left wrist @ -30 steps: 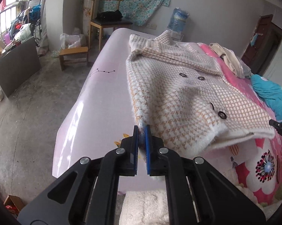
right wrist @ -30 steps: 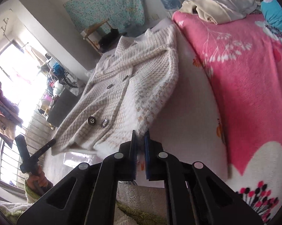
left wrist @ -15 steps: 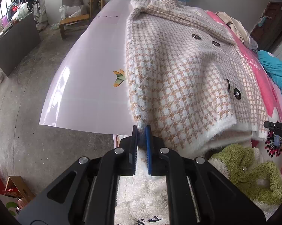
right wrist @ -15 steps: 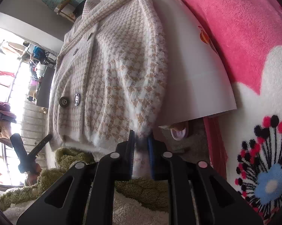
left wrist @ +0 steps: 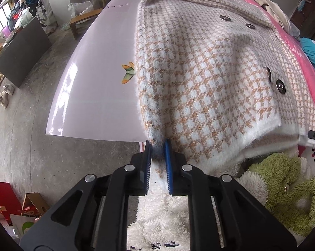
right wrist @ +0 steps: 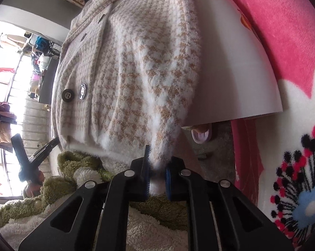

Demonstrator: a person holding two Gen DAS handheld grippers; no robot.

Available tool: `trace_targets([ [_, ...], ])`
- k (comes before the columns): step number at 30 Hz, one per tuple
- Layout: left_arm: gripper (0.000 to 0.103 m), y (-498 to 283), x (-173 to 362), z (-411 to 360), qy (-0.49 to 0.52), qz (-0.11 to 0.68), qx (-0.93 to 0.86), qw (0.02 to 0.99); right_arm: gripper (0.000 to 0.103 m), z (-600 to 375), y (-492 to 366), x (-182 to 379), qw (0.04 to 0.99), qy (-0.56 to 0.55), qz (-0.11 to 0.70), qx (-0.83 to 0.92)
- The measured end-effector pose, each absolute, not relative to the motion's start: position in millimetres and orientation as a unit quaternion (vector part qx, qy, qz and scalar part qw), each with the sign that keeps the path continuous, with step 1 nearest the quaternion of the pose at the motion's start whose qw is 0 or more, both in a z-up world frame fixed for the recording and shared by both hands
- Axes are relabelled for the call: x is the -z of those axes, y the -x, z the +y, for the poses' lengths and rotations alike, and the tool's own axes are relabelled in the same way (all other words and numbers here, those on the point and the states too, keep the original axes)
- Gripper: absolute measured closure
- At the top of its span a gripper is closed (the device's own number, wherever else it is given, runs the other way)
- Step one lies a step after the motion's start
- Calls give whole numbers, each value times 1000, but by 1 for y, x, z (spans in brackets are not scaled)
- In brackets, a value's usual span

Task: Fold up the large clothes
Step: 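Grasp the hem with both tools and fold it up over the collar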

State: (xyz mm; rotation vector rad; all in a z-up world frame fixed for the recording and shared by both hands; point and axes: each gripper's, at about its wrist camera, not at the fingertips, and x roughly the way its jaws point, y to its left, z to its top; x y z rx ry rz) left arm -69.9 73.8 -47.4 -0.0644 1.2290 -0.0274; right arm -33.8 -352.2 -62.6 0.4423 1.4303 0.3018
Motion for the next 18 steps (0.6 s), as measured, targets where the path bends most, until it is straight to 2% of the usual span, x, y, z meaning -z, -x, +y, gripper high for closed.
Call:
trace_targets([
  [6, 93, 71, 43, 63, -5, 572, 1, 820, 93, -351, 26, 31, 741, -199, 624, -152],
  [18, 94, 72, 39, 61, -25, 567, -1, 823, 93, -342, 13, 26, 747, -211, 610, -160],
])
